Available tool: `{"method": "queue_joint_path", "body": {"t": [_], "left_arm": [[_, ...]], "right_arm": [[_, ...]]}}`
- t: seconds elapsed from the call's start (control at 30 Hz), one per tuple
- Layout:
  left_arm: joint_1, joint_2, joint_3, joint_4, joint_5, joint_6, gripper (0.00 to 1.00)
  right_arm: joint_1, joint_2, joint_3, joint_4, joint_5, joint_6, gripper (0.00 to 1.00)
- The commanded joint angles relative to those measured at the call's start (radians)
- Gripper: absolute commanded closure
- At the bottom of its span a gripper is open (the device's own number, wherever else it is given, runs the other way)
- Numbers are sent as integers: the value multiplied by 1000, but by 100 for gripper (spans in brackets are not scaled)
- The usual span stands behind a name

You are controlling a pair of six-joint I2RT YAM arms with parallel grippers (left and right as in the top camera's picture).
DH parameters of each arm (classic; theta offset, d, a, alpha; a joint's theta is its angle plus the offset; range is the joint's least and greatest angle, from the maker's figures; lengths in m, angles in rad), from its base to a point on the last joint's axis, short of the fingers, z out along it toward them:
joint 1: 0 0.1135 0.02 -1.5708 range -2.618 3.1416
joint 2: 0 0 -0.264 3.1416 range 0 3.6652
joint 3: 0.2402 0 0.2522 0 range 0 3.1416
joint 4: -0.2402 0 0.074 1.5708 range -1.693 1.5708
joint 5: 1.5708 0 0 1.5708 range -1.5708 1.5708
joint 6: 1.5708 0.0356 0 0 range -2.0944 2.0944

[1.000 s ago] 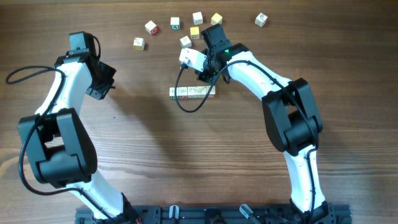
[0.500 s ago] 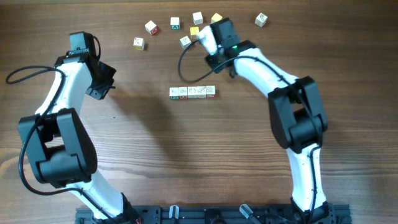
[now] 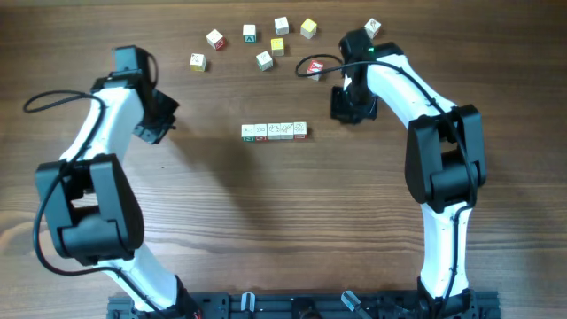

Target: Form a horizontal line

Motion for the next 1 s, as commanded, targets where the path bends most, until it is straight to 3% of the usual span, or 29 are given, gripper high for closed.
{"method": "queue_joint_path", "body": {"t": [0.0,0.13,0.73,0.97], "left_arm": [[-64,-11,-35,5,12,20,96],[-89,-7,-70,41,12,20,96],[-89,14,-80,71,8,20,96],[-89,14,-80,71,8,20,96]], "right_arm": [[40,32,-20,-15,-211,44,96],[64,32,-20,-14,-305,45,96],[76,32,-20,34,-300,69,96],[76,32,-20,37,-183,71,96]]}}
